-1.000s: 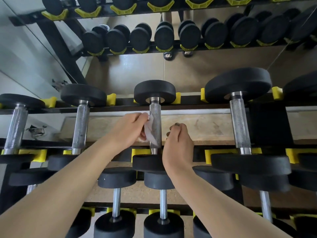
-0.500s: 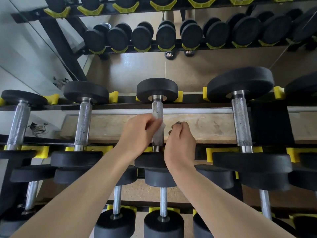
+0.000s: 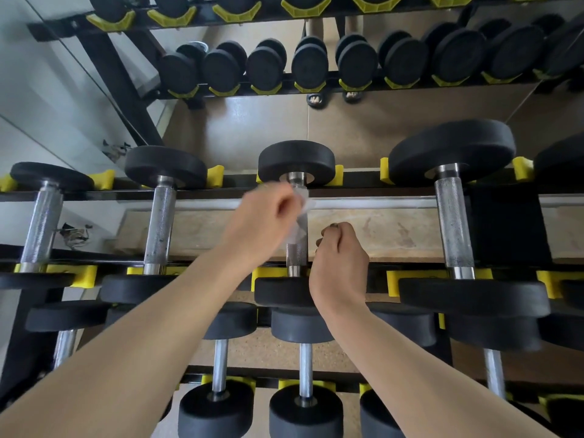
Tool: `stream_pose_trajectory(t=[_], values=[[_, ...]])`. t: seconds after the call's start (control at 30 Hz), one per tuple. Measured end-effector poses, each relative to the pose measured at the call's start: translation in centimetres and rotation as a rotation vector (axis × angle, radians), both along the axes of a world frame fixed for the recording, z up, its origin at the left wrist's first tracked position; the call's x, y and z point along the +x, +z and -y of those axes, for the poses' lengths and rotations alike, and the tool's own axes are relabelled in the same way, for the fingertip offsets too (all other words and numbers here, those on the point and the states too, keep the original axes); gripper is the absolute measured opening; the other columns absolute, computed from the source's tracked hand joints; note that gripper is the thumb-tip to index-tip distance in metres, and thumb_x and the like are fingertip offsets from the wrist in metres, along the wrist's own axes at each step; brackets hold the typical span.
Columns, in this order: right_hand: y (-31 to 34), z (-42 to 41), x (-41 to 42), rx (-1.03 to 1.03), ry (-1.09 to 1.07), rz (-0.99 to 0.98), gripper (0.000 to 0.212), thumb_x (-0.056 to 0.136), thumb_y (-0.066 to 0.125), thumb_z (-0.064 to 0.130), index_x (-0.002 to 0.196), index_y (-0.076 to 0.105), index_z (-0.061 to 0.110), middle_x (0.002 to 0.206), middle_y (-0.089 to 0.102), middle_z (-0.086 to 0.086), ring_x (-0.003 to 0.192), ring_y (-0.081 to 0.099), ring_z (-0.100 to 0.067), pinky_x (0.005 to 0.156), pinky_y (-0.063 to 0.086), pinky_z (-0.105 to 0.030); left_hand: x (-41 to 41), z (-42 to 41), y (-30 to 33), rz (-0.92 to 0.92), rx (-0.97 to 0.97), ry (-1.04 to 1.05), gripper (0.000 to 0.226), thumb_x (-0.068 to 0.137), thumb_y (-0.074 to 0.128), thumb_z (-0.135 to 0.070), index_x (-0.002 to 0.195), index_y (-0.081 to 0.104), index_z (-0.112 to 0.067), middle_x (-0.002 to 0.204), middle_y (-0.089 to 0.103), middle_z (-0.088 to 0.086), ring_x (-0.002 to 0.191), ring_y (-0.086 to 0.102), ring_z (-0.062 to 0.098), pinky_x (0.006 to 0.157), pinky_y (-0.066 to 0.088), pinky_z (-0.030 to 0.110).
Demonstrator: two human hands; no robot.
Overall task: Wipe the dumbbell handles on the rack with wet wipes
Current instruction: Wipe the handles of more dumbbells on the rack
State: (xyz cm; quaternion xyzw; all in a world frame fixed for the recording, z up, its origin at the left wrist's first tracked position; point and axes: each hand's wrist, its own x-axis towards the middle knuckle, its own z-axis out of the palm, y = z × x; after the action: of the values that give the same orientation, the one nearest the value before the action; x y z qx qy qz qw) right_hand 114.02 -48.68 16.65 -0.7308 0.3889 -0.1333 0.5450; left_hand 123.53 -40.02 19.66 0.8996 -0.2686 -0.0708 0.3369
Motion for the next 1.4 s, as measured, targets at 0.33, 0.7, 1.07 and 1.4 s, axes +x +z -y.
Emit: stream_pose_trajectory(t=[0.33,0.7,1.07,1.4], values=[[-0.3,0.1,0.1,-0.011,0.007,-0.014,0.031,0.106,0.031,0.025,0.093,0.056,0.013,0.081,0.060,-0.003,0.074,0.057,-0.018,0.062,0.044,-0.033,-0.6,-3.3,-0.2,-0.193,0.492,-0.441,0.039,0.104,0.051,-0.032,0.069,0.055,-0.016,0.072,0.050,-0.001,0.068,0.049,0.014,0.064,0.034,0.030],[0.3,0.9,-1.0,-0.111,0.220,0.216,0.029,0.103,0.047,0.023,0.130,0.053,0.032,0.112,0.054,0.012,0.099,0.054,-0.001,0.077,0.046,-0.008,-2.0,-1.5,1.0,-0.164,0.117,-0.103,0.022,0.104,0.045,-0.019,0.091,0.062,-0.018,0.086,0.063,-0.005,0.080,0.059,0.006,0.069,0.044,0.023],[0.9,4.0,1.3,-0.601,0.747,0.177,0.015,0.087,0.074,0.027,0.086,0.063,0.016,0.089,0.054,0.007,0.069,0.051,-0.007,0.063,0.045,-0.020,-6.2,-1.0,-1.9,-0.251,-0.359,0.496,0.018,0.109,0.034,-0.029,0.100,0.049,-0.024,0.090,0.057,-0.003,0.084,0.056,0.013,0.076,0.050,0.038],[2.0,5.6,3.5,-0.746,0.832,0.180,0.016,0.097,0.059,0.018,0.113,0.062,0.019,0.106,0.054,0.008,0.079,0.047,-0.002,0.066,0.034,-0.007,-8.9,0.0,-2.1,-0.223,-0.349,0.577,0.026,0.108,0.026,-0.038,0.103,0.051,-0.033,0.091,0.059,-0.018,0.088,0.057,-0.001,0.073,0.049,0.030]])
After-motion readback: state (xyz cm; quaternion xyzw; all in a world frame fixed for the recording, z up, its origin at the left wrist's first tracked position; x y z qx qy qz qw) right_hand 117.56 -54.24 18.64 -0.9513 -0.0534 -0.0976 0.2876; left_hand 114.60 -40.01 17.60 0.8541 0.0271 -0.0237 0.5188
